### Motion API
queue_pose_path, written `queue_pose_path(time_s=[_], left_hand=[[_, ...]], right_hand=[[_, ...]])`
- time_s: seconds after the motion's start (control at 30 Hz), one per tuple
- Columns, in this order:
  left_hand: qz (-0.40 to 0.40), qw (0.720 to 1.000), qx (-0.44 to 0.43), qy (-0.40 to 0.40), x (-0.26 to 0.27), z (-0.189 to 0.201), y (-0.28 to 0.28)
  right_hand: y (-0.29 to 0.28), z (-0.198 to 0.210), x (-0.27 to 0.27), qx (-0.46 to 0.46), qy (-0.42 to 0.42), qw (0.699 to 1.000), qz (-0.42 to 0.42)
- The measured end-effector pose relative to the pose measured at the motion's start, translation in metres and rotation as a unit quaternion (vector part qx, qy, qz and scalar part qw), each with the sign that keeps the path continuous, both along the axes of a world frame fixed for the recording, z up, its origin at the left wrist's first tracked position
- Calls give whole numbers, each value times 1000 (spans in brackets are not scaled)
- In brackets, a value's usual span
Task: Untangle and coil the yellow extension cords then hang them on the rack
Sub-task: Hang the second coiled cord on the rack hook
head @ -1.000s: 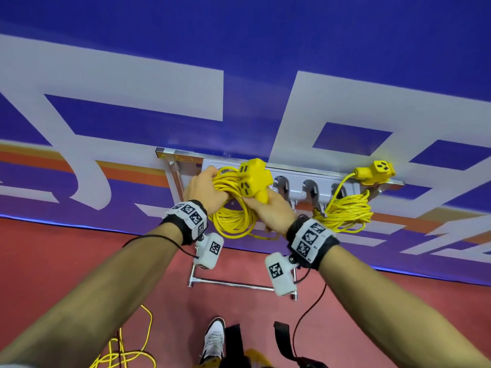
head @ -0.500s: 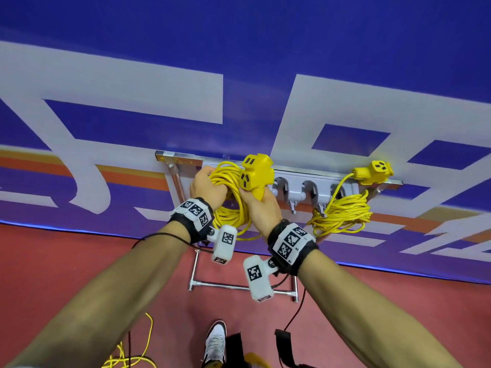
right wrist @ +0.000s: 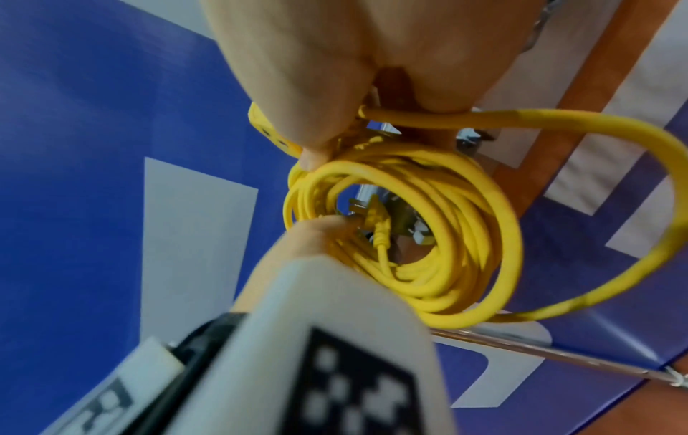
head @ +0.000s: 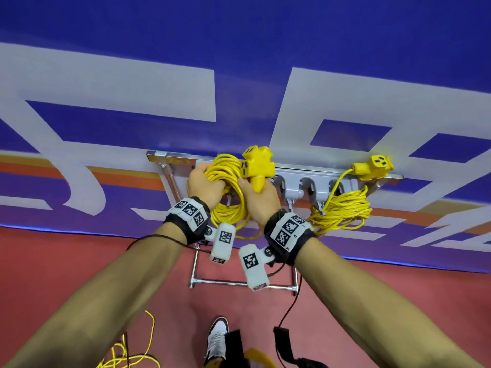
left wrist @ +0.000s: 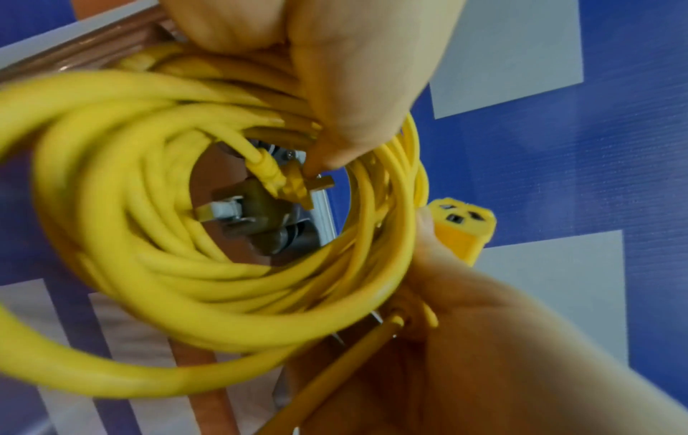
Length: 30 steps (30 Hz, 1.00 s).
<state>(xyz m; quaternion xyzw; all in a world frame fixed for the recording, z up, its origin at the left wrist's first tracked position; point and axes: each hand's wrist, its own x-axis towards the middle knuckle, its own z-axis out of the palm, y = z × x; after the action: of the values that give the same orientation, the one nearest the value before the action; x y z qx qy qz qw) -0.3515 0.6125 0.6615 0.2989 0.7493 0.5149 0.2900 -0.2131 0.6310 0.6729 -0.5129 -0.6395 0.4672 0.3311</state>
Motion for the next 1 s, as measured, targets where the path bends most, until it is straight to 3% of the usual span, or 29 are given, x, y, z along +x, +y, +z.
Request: queue_pose_path(time_s=[0.13, 0.2, 0.27, 0.33, 0.47, 0.57, 0.67, 0.77, 0.87, 1.0], left_hand=[[-23, 999, 48, 2, 3, 8, -8], [-57, 995, 50, 62, 2, 2, -14], [-64, 988, -12, 140, 3, -3, -16], [-42, 981, -86, 171, 2, -1, -11], [-80, 960, -110, 245, 1, 10, 2], [-103, 957, -122, 241, 2, 6, 6], [-91, 947, -152, 268, 7, 9, 8], [-98, 945, -164, 267, 8, 11, 10], [-128, 946, -144, 260, 1, 1, 12], [-192, 947, -87, 242, -5, -12, -5]], right_hand=[[0, -6, -4, -43, -34, 997, -54], [6, -13, -1, -31, -90, 994, -53], [17, -14, 3, 4, -183, 983, -21], [27, -14, 5, 12, -203, 979, 19], [30, -12, 8, 31, -154, 987, 23], [26, -4, 16, 105, -124, 987, 15], [31, 12, 28, 63, -3, 996, -70], [20, 26, 31, 18, 42, 999, 3], [17, 24, 16, 98, -119, 982, 111], [34, -2, 7, 69, -253, 956, 135]])
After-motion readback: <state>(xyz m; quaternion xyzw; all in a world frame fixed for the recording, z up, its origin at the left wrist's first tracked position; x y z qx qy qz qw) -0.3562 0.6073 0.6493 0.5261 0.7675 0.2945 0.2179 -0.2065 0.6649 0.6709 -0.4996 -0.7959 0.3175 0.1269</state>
